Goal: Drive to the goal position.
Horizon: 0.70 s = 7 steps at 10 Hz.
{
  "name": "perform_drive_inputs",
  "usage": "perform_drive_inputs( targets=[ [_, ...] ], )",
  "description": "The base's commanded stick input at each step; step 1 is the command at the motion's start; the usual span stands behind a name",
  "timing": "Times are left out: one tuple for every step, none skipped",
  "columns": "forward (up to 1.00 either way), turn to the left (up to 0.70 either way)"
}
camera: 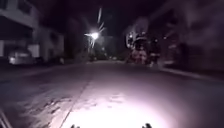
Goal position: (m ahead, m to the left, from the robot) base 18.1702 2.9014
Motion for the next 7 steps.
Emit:
perform_drive_inputs(
  targets=[
    [0.85, 0.00],
    [0.85, 0.00],
    [0.85, 0.00],
    [0.85, 0.00],
    [0.85, 0.00],
    [0.85, 0.00],
    [0.85, 0.00]
  ],
)
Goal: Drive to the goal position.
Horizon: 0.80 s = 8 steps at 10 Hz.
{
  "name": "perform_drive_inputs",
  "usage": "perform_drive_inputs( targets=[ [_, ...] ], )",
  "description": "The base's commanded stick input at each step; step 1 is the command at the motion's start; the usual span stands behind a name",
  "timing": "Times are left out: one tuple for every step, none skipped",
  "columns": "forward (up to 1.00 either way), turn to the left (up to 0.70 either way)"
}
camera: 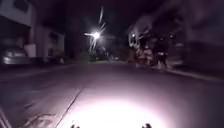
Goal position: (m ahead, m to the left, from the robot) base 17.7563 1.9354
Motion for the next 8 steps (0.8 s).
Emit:
perform_drive_inputs(
  targets=[
    [0.85, 0.00],
    [0.85, 0.00],
    [0.85, 0.00],
    [0.85, 0.00],
    [0.85, 0.00],
    [0.85, 0.00],
    [0.85, 0.00],
    [0.85, 0.00]
  ],
)
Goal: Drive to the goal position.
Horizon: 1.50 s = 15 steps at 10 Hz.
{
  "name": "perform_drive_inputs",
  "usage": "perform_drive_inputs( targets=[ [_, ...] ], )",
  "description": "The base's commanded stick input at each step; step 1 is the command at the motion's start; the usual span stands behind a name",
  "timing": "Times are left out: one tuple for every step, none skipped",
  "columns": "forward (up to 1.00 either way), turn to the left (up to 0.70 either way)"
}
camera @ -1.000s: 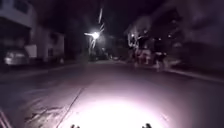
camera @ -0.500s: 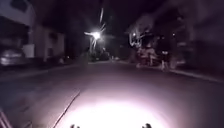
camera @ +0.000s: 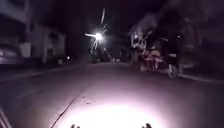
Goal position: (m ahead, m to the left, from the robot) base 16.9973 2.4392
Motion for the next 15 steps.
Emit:
perform_drive_inputs(
  targets=[
    [0.85, 0.00],
    [0.85, 0.00],
    [0.85, 0.00],
    [0.85, 0.00],
    [0.85, 0.00],
    [0.85, 0.00],
    [0.85, 0.00],
    [0.85, 0.00],
    [0.85, 0.00],
    [0.85, 0.00],
    [0.85, 0.00],
    [0.85, 0.00],
    [0.85, 0.00],
    [0.85, 0.00],
    [0.85, 0.00]
  ],
)
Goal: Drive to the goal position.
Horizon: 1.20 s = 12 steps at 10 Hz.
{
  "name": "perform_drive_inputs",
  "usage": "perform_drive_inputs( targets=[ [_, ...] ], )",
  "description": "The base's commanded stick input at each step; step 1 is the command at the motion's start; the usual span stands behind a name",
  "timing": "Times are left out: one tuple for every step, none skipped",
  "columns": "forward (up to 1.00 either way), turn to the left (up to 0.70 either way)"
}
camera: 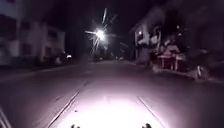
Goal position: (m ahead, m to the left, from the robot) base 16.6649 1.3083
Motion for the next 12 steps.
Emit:
perform_drive_inputs(
  targets=[
    [0.85, 0.00],
    [0.85, 0.00],
    [0.85, 0.00],
    [0.85, 0.00],
    [0.85, -0.13],
    [0.85, -0.31],
    [0.85, -0.31],
    [0.85, -0.26],
    [0.85, -0.15],
    [0.85, 0.00],
    [0.85, 0.00],
    [0.85, 0.00]
  ],
)
